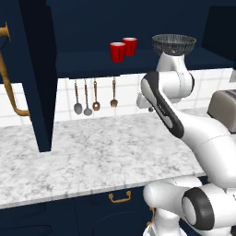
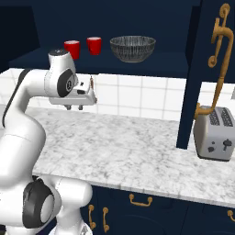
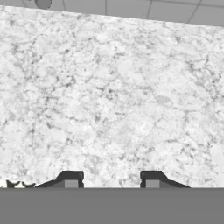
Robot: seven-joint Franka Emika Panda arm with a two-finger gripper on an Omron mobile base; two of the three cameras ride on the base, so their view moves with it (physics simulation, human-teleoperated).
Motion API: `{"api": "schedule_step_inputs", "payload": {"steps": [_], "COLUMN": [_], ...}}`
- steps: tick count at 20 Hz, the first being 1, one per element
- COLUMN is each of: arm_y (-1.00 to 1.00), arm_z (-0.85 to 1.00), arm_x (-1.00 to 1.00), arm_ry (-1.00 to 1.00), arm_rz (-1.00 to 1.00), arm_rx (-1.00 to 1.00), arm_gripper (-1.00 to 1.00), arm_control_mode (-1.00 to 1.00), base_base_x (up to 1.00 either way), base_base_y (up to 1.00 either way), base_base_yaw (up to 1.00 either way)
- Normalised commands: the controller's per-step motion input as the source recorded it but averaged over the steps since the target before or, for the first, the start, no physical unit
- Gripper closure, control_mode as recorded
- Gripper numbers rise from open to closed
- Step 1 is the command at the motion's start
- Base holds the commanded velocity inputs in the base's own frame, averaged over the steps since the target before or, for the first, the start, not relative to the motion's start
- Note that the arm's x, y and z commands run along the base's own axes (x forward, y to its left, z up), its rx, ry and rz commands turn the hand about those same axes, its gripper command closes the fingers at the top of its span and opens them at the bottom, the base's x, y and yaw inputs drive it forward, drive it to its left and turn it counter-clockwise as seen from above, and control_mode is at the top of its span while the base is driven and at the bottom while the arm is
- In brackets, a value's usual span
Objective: Gather all objects into one cabinet and sort the glasses and bowls to opposite sides.
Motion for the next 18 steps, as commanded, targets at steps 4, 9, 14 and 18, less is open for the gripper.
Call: {"api": "schedule_step_inputs", "payload": {"steps": [4,9,14,18], "arm_y": [-0.03,-0.17,-0.07,-0.09], "arm_z": [0.0,0.16,0.63,0.76], "arm_x": [-0.48,-1.0,-0.94,-0.77], "arm_ry": [-0.01,-0.14,-0.16,-0.13], "arm_rz": [-0.02,-0.16,-0.09,-0.01], "arm_rx": [0.0,0.02,0.02,0.05], "arm_gripper": [-1.0,-1.0,-1.0,-1.0], "arm_control_mode": [-1.0,-1.0,-1.0,-1.0], "base_base_x": [0.0,0.0,0.0,0.0], "base_base_y": [0.0,0.0,0.0,0.0], "base_base_yaw": [0.0,0.0,0.0,0.0]}}
